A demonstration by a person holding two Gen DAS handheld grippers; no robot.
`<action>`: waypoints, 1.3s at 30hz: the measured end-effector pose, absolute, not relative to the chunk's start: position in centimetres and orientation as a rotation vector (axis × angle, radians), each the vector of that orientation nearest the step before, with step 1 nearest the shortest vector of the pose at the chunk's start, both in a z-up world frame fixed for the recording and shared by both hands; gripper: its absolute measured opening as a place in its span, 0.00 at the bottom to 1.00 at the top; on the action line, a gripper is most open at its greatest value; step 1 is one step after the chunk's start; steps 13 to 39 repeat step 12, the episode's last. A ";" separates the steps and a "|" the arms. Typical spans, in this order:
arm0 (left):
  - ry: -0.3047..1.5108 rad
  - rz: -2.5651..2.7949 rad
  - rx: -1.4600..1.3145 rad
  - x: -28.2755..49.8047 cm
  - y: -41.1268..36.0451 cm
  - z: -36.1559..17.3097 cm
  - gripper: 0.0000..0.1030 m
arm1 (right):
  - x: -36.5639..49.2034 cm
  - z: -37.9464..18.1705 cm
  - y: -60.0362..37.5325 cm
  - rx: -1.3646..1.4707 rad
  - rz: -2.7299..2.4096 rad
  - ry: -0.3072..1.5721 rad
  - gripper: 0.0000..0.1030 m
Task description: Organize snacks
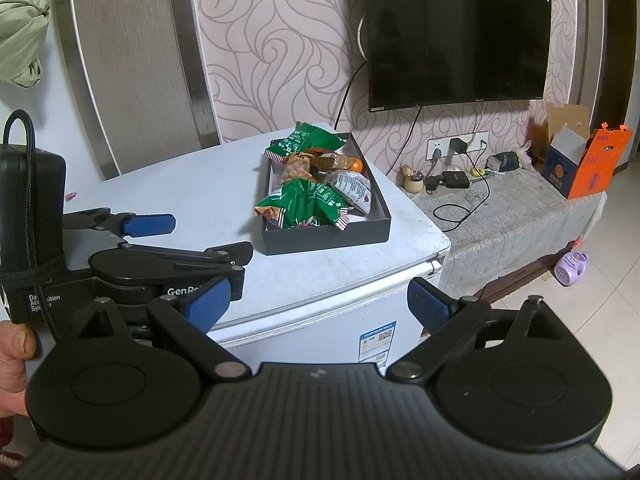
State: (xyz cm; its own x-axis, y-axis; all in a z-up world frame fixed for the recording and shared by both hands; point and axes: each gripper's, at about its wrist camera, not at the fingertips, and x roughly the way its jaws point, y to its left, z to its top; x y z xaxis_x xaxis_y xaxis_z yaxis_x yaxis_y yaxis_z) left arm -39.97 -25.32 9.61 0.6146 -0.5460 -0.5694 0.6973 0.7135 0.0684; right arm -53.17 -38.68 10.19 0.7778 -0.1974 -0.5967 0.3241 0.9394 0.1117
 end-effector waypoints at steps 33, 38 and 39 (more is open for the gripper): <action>0.499 -0.703 0.295 -40.6 -25.7 10.0 0.85 | -53.4 10.1 -38.9 0.216 -0.283 0.616 0.95; 0.499 -0.703 0.295 -40.6 -25.7 10.0 0.85 | -53.4 10.1 -38.9 0.216 -0.283 0.616 0.95; 0.499 -0.703 0.295 -40.6 -25.7 10.0 0.85 | -53.4 10.1 -38.9 0.216 -0.283 0.616 0.95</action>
